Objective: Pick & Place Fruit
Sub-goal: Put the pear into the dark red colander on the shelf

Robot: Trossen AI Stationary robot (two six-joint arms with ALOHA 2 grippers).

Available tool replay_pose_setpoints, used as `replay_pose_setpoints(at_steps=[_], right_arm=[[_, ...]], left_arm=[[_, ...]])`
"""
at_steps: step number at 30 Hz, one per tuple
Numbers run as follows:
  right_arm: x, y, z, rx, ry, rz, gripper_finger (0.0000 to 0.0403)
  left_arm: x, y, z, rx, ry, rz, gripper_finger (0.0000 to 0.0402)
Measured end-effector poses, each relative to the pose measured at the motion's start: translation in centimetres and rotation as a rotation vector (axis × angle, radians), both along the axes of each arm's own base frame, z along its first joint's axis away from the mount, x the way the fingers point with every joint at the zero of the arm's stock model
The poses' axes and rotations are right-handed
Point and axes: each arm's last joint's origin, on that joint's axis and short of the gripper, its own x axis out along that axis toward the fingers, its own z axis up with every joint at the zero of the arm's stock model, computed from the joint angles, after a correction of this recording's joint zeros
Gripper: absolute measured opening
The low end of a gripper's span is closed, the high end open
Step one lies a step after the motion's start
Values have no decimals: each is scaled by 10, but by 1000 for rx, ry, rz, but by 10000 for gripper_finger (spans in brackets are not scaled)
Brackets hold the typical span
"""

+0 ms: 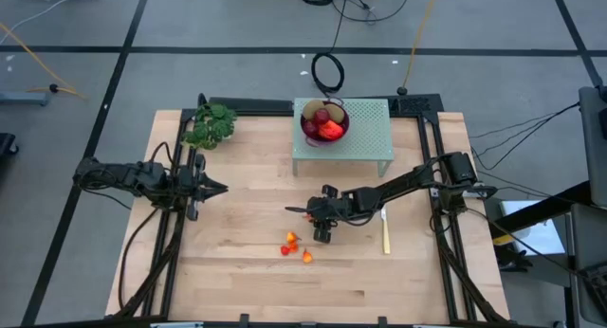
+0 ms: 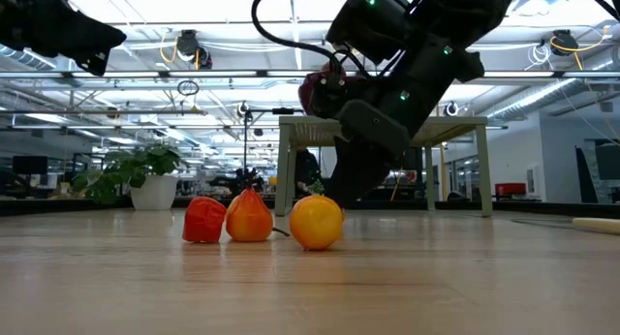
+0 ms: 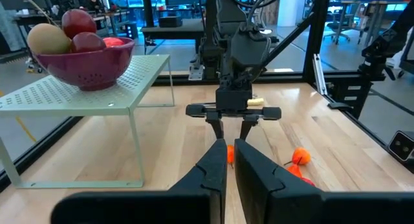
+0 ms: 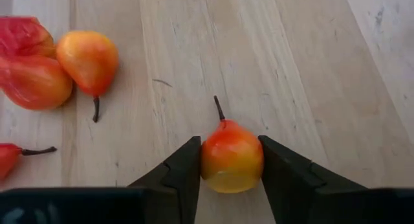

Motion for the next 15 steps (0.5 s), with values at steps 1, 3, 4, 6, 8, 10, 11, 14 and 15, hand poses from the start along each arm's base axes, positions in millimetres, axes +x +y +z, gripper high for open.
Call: replay_pose_setpoints(at_steps=[1, 3, 4, 6, 8, 10, 11, 14, 15], right_arm=[[0, 0, 3, 7, -7, -6, 131], [-1, 0, 11, 24, -31, -22, 130], [-1, 0, 15, 33, -45, -29, 130], [-3, 0, 28, 52, -80, -43, 129], [-6, 0, 44, 75, -128, -59, 129], [-10, -1, 62, 103, -184, -77, 129], [-13, -1, 71, 114, -209, -88, 129], [-20, -3, 98, 132, -309, -125, 128], [-22, -4, 106, 126, -346, -140, 128]], left_arm=[[0, 0, 0, 0, 0, 0, 33], [0, 0, 0, 0, 0, 0, 33], [0, 0, 0, 0, 0, 0, 33], [0, 0, 0, -1, -1, 0, 33], [0, 0, 0, -1, -1, 0, 33], [0, 0, 0, 0, -1, 1, 33], [0, 0, 0, 2, -1, 1, 33], [0, 0, 0, 15, -1, 0, 33], [0, 0, 0, 18, -2, 2, 33]])
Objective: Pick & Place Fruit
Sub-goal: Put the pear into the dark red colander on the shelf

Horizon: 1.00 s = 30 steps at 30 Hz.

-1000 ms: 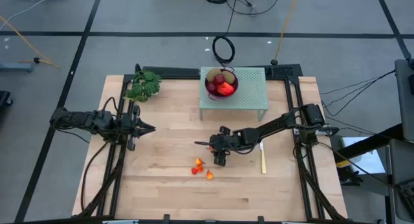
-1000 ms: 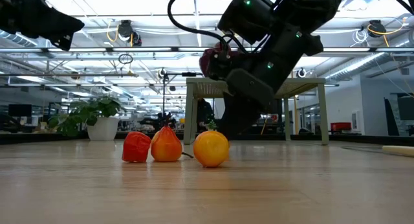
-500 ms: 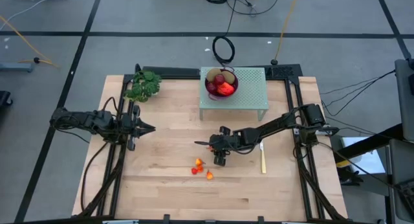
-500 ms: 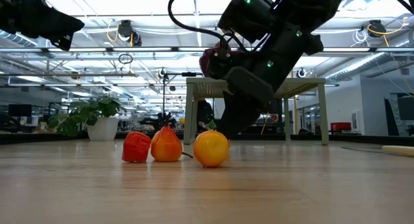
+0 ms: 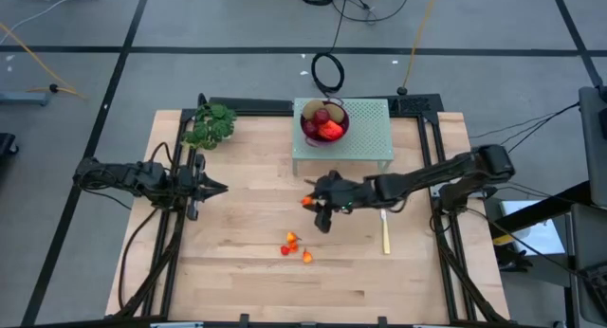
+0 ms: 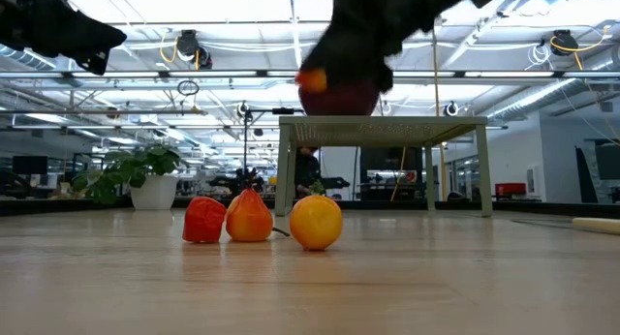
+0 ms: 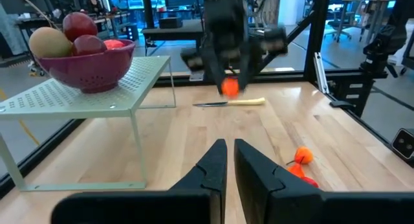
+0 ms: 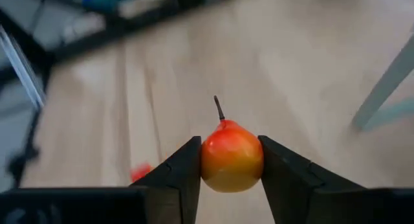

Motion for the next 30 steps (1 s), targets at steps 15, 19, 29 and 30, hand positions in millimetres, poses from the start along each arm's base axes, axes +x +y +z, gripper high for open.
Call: replay_pose_setpoints(at_steps=[15, 19, 29, 30], right_arm=[[-52, -43, 92, -375, -261, -445, 128], [-58, -66, 100, -397, -266, -519, 128], [-64, -115, 99, -382, -248, -600, 128], [-64, -119, 98, -375, -241, -601, 128]], left_arm=[[0, 0, 0, 29, -1, 1, 33], [0, 0, 0, 30, -1, 1, 33], [0, 0, 0, 24, -1, 2, 33], [0, 0, 0, 24, -2, 2, 33]])
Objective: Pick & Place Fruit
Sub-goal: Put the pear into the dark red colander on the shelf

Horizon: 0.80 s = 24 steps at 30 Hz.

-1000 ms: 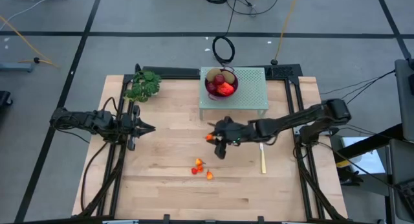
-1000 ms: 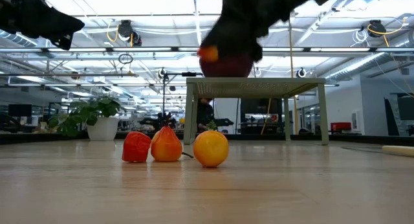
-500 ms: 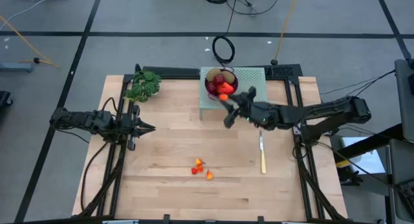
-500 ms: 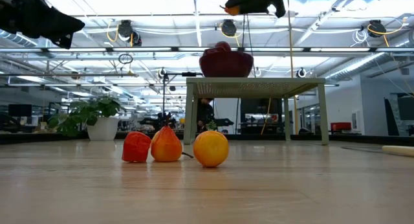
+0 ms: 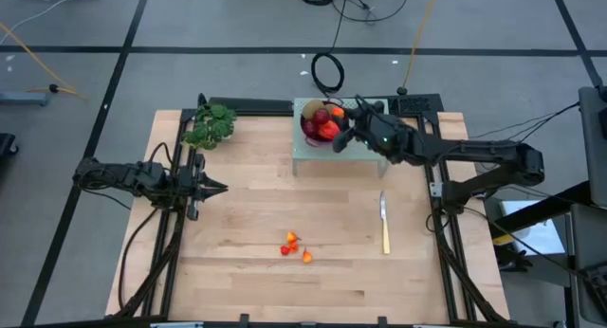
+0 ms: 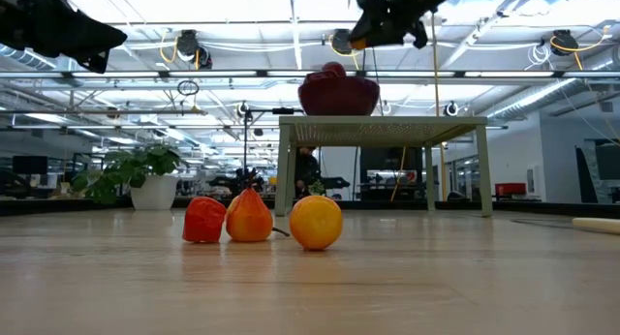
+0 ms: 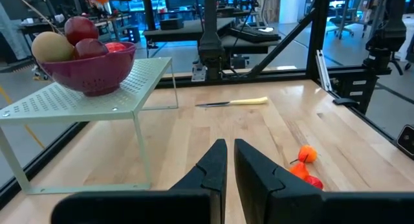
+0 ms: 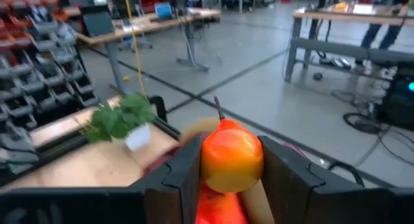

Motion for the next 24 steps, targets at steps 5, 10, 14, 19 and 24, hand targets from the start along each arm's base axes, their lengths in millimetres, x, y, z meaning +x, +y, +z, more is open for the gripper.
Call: replay_pose_setpoints(at_steps=[5, 10, 14, 19, 24], right_arm=[[-6, -16, -6, 45, 44, -19, 128], [-10, -25, -11, 84, 80, -22, 128], [-7, -31, -18, 118, 101, 29, 128], [-2, -35, -22, 123, 112, 23, 128], [2, -37, -28, 144, 117, 64, 128]], left_arm=[[0, 0, 0, -1, 0, 1, 33], [0, 0, 0, 2, 0, 9, 33], [0, 0, 0, 5, 0, 10, 33], [0, 0, 0, 6, 0, 11, 33], [0, 0, 0, 6, 0, 11, 33]])
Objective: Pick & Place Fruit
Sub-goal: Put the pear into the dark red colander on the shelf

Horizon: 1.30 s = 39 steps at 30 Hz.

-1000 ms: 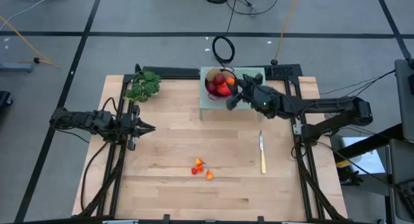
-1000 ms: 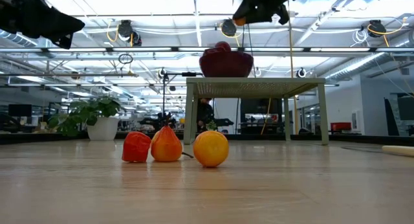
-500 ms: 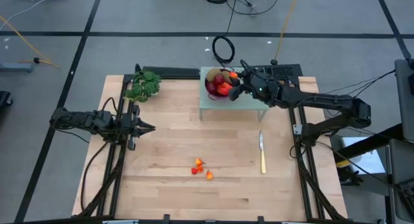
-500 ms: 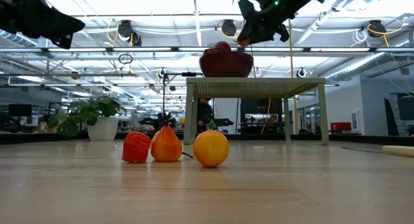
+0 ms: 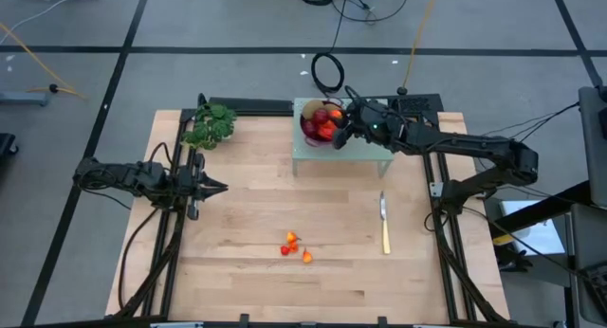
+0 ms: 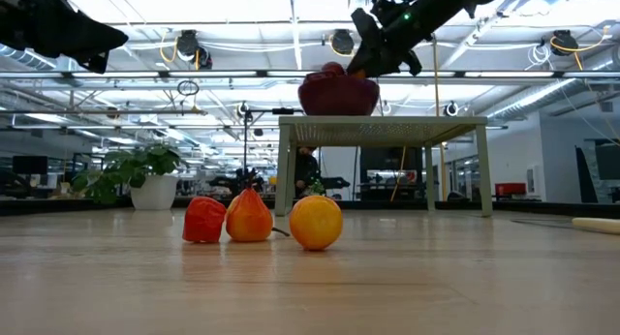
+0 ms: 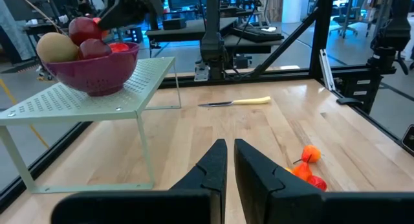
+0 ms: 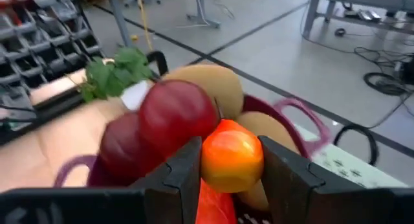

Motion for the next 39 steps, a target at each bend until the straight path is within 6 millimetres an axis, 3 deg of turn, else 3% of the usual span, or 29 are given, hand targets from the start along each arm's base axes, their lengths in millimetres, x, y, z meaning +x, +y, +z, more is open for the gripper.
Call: replay_pose_setpoints(at_steps=[24, 39], right_arm=[[7, -2, -4, -12, -12, 4, 148], [6, -2, -4, -51, 17, 16, 210]], left_arm=[[0, 0, 0, -26, 0, 2, 33], [0, 0, 0, -29, 0, 2, 33]])
